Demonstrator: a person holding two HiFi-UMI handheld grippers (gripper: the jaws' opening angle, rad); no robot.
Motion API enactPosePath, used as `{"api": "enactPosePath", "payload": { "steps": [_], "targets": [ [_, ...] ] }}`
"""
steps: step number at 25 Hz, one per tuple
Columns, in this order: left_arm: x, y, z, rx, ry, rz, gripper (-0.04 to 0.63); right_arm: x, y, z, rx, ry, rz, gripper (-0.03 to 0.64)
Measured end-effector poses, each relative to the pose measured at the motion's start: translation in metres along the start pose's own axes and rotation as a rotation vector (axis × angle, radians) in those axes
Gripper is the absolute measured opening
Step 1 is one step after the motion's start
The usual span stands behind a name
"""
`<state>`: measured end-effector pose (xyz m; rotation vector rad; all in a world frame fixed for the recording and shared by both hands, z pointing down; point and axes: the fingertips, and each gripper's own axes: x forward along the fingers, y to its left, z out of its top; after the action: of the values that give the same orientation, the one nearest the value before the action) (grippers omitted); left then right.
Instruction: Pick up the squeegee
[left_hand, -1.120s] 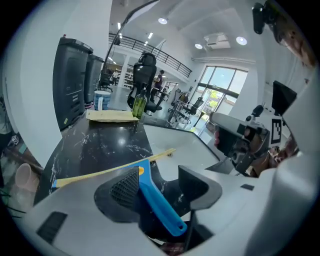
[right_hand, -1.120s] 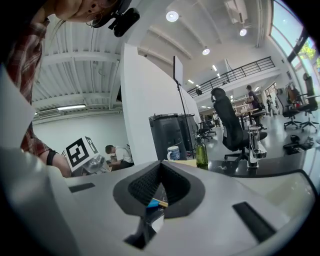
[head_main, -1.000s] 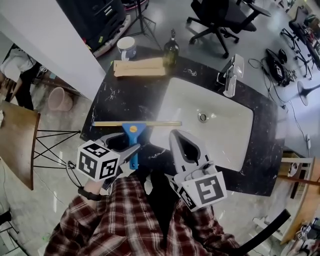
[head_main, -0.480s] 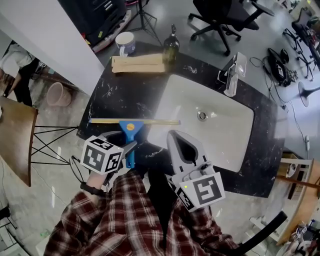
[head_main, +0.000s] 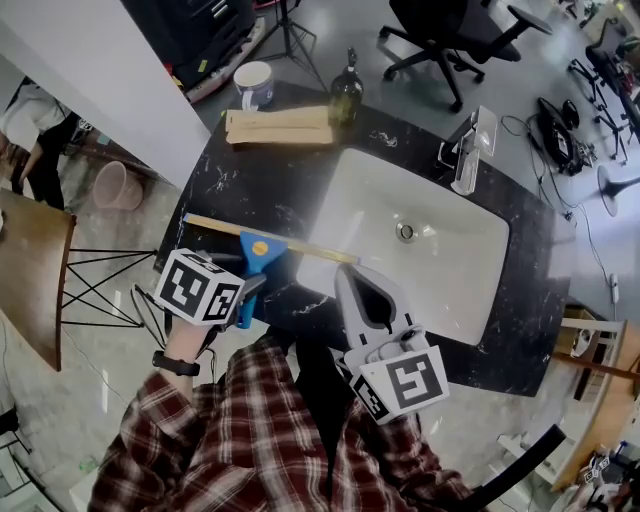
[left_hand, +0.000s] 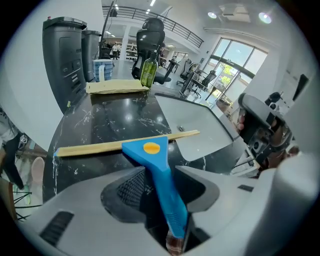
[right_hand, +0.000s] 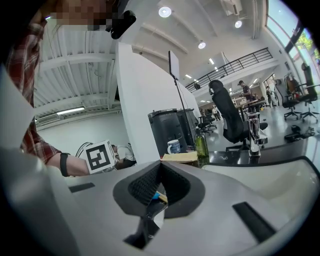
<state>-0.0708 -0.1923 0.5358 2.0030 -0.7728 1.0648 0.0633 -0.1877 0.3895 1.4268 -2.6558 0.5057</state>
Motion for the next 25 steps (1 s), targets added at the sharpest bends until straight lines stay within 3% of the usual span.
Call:
{"api": "enactPosePath", "payload": {
  "steps": [4, 9, 17, 25],
  "targets": [
    [-0.006, 0.014, 0.000, 0.030, 0.035, 0.059, 0.138, 0.001, -0.001, -0.001, 0.003, 0.000, -0.005, 0.012],
    [-0.007, 0.029, 0.000, 0.103, 0.103, 0.148, 0.130, 0.003, 0.003, -0.001, 0.005, 0.001, -0.005, 0.012],
    [0.009, 0.030, -0.001, 0.146, 0.149, 0.141, 0.132, 0.002, 0.001, -0.002, 0.004, 0.007, -0.019, 0.012],
    [0.011, 0.034, 0.001, 0.154, 0.092, 0.149, 0.130, -0.001, -0.001, -0.005, 0.006, 0.014, -0.037, 0.012]
  ]
}}
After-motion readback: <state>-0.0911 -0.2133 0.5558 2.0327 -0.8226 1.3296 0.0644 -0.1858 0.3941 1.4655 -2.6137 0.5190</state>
